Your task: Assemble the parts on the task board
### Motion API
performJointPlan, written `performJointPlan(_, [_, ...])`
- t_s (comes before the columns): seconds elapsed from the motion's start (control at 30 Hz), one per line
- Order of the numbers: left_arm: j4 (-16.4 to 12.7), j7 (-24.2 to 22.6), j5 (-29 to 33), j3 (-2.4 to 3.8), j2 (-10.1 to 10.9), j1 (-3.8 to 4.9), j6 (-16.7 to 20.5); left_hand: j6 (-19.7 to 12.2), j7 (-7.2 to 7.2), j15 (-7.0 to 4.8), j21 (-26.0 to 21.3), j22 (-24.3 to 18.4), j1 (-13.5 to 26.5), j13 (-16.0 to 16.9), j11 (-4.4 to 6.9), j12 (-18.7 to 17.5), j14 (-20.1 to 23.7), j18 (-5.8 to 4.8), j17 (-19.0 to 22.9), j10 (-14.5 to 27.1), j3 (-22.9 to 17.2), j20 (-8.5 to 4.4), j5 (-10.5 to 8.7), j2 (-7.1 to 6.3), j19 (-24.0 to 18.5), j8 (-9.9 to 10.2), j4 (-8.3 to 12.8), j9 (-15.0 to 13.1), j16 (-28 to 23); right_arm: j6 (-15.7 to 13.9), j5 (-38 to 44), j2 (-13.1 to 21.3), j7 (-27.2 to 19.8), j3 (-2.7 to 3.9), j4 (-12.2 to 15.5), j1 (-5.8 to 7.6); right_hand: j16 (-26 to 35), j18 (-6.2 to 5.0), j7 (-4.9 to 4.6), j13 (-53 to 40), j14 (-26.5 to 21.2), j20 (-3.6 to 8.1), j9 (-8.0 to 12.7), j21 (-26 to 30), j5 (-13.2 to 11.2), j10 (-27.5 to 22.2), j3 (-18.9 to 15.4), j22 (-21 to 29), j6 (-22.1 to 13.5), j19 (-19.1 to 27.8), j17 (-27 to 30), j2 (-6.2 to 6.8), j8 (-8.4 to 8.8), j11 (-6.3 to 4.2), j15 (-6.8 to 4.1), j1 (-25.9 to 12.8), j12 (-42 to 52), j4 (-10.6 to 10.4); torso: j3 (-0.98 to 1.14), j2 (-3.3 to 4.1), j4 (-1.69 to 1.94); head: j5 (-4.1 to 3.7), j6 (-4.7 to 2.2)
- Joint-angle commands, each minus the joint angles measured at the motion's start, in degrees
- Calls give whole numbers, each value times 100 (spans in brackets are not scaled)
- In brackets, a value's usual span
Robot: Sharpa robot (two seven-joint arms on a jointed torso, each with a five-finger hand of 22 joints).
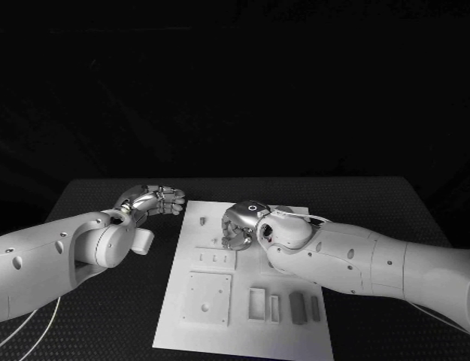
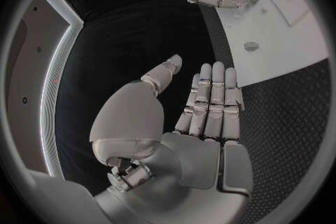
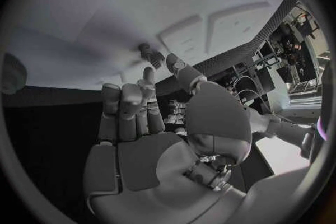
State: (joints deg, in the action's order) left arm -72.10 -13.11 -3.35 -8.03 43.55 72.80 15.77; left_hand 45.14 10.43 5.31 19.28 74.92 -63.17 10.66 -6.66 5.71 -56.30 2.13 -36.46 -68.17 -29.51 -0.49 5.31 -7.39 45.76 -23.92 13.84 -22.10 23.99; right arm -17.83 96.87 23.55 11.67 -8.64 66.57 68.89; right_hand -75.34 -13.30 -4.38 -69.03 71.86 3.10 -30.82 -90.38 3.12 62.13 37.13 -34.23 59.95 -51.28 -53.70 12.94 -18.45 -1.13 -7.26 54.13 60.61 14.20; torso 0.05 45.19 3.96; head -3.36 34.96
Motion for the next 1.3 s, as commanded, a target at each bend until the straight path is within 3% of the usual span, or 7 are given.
performJointPlan(0.03, [-10, -25, -18, 3, -15, 5, -75, 14, 18, 1, 37, 127, 55, 8, -26, -28, -21, 34, -8, 21, -7, 5, 2, 8, -27, 38, 22, -9, 28, 45, 37, -30, 24, -4, -37, -18, 11, -170, -39, 26, 37, 33, -9, -23, -27, -14, 19, -11, 98, -19, -11, 5, -22, -32, -11, -76, 44, -57, 1, 2, 7, -1, 3])
performJointPlan(0.63, [-3, -21, -17, 2, -26, 5, -72, 7, 20, 1, 39, 127, 58, 14, -25, -34, -20, 35, -9, 19, -10, 5, 2, 5, -29, 44, 23, -14, 27, 92, 39, -111, 29, -38, -163, -49, 24, -170, -30, 136, 46, 57, -20, -15, -31, -33, 207, -23, 112, -29, -28, -58, -21, -41, -20, -57, 121, -137, 0, 1, -4, 18, 20])
performJointPlan(0.93, [-1, -11, -17, 2, -25, 5, -80, 4, 21, 1, 41, 126, 59, 17, -25, -36, -20, 35, -9, 19, -12, 5, 2, 5, -30, 47, 23, -16, 27, 32, 17, -112, -17, -44, -153, -49, 39, -170, -28, 240, 48, 68, -26, 0, -30, -65, 632, -35, 118, -26, -44, -289, -12, -42, -21, 98, 195, -215, 0, -1, -5, 15, 20])
performJointPlan(0.97, [-1, -10, -17, 2, -24, 5, -79, 4, 21, 1, 41, 126, 60, 17, -25, -37, -20, 35, -9, 19, -12, 5, 2, 5, -30, 47, 23, -16, 27, 26, -12, -110, -20, -44, -152, -49, 42, -170, -23, 251, 47, 69, -27, 7, -29, -68, 732, -34, 121, -23, -45, -402, -13, -47, -23, 151, 202, -230, 0, -1, -6, 18, 19])
performJointPlan(1.07, [0, -8, -17, 2, -21, 6, -81, 2, 22, 1, 41, 126, 61, 17, -25, -38, -20, 35, -9, 19, -12, 5, 2, 4, -31, 49, 22, -16, 27, -41, -45, -103, -33, -45, -151, -50, 44, -170, -25, 281, 45, 63, -31, 5, -30, -81, 887, -43, 118, -15, -52, -498, -11, -45, -23, 176, 226, -228, -2, -1, -8, 15, 19])
performJointPlan(1.1, [-1, -7, -17, 2, -17, 6, -83, 1, 22, 1, 41, 126, 61, 18, -26, -38, -20, 35, -10, 19, -12, 5, 1, 3, -31, 49, 22, -16, 27, -63, -60, -101, -39, -45, -150, -50, 48, -170, -26, 294, 43, 61, -32, 11, -29, -87, 995, -43, 114, -8, -54, -594, -9, -45, -23, 204, 233, -239, -1, -2, -8, 13, 17])
performJointPlan(1.3, [-3, -1, -17, 2, -13, 6, -83, -1, 23, 1, 42, 126, 62, 19, -26, -40, -19, 35, -10, 19, -12, 5, 1, 2, -32, 52, 22, -17, 27, -210, -192, -80, -95, -45, -137, -50, 53, -170, -45, 381, 42, 35, -53, -17, -31, -126, 1296, -81, 91, -3, -76, -725, -7, -26, -6, 47, 310, -203, 0, -1, -10, 12, 5])
